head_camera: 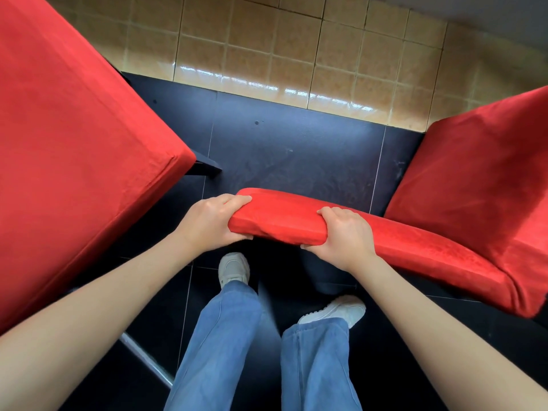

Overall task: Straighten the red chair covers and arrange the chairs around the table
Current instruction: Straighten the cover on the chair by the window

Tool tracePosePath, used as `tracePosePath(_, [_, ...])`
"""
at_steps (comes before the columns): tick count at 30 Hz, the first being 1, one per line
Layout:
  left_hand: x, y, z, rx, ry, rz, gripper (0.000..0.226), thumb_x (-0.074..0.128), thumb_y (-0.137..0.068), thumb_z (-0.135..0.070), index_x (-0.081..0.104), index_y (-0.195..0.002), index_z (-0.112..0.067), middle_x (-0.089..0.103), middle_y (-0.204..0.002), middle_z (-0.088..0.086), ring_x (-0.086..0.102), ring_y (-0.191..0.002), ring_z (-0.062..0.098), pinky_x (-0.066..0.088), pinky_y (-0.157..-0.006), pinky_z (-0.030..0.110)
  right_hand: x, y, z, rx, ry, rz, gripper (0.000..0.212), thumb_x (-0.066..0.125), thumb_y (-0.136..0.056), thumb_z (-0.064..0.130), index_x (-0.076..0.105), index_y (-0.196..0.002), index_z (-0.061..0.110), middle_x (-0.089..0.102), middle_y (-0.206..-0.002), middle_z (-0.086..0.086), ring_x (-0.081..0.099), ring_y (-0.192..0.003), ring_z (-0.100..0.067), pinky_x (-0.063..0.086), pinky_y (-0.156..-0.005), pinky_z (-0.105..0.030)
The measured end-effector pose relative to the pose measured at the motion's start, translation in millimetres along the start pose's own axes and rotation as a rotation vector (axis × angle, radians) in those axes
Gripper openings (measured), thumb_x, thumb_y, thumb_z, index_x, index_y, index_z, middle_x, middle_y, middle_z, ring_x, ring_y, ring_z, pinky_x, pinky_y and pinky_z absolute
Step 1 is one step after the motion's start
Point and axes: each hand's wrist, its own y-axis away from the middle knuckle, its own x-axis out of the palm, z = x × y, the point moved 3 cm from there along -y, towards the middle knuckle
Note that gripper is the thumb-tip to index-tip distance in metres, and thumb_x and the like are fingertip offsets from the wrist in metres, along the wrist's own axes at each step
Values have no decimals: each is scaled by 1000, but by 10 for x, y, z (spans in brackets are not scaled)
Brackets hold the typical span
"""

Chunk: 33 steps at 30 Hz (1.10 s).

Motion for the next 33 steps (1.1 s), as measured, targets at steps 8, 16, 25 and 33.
tracePosePath(8, [-26, 11, -82, 25, -23, -28, 73, 92, -55, -33, 66, -115, -1, 69, -103, 17, 69, -85, 37, 57, -70, 46, -30, 100, -15, -21, -45, -130, 66, 88, -48, 54, 65, -84, 3, 61, -77, -11, 61, -73, -34, 52, -62, -40])
tracePosePath(16, [47, -16, -199, -16, -240, -74, 81, 89, -44, -55, 70, -114, -17, 68, -103, 9, 67, -77, 34, 53, -51, 40, -28, 89, 12, -8, -44, -187, 72, 87, -48, 56, 64, -92, 4, 59, -87, -12, 55, -81, -33, 48, -68, -42])
tracePosePath(25, [87, -23, -141, -2, -344, -155, 70, 58, -62, -74, 69, -93, -12, 61, -78, 6, 60, -63, 28, 46, -41, 32, 35, 54, -31, 2, 151, -119, 87, 77, -49, 70, 52, -114, 17, 51, -110, -4, 46, -100, -28, 38, -81, -41])
tracePosePath(33, [87, -28, -124, 22, -344, -54, 87, 87, -40, -63, 70, -109, -11, 67, -89, 10, 65, -60, 33, 50, -43, 36, 11, 86, -145, -14, 162, -102, 89, 72, -54, 75, 55, -119, 16, 55, -113, -4, 51, -102, -28, 41, -83, -42])
